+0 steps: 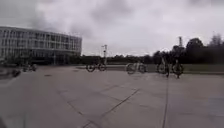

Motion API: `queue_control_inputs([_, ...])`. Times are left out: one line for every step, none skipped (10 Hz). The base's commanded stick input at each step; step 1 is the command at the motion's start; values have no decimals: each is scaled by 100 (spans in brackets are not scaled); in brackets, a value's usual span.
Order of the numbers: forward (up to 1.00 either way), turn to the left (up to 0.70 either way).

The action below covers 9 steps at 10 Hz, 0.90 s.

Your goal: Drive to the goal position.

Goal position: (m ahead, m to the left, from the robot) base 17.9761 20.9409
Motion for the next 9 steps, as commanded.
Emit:
queue_control_inputs([0, 0])
queue_control_inputs([0, 0])
queue_control_inputs([0, 7])
queue_control_inputs([6, 4])
queue_control_inputs([19, 0])
queue_control_inputs([53, 0])
queue_control_inputs([66, 0])
queue_control_inputs([67, 0])
queue_control_inputs([67, 0])
